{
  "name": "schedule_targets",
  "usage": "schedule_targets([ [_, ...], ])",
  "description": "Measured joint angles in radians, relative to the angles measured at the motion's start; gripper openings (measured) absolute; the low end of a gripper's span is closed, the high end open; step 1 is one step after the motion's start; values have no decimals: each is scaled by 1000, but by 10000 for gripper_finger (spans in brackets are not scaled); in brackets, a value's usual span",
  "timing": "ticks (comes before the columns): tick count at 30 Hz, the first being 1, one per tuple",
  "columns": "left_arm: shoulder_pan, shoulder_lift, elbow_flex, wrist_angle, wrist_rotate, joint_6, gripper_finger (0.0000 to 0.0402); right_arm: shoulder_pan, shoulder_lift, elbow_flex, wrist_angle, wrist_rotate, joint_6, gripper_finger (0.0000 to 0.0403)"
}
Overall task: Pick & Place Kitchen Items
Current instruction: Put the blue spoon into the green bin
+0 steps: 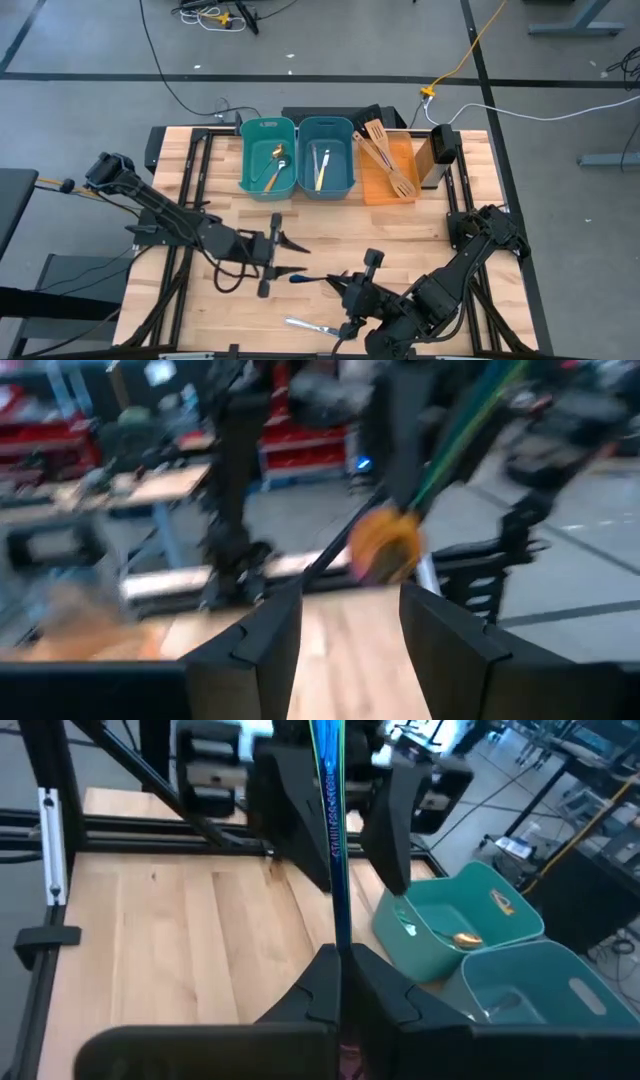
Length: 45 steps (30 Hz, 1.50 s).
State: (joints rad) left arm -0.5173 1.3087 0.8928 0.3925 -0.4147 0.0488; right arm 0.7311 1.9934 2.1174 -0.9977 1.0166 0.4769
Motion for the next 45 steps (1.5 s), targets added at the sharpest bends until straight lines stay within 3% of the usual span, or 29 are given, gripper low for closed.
schedule_targets([
  [10, -33, 0, 0, 218, 172, 121, 177, 0, 0, 0, 87, -15, -76, 16],
  [21, -29, 0, 0, 308, 185, 151, 177, -19, 0, 0, 192, -58, -177, 16],
  [28, -30, 0, 0, 343, 330, 157, 177, -38, 0, 0, 199, -68, -180, 16],
  [45, -29, 86, -1, 480, 303, 207, 177, -50, 0, 0, 228, -100, -206, 16],
])
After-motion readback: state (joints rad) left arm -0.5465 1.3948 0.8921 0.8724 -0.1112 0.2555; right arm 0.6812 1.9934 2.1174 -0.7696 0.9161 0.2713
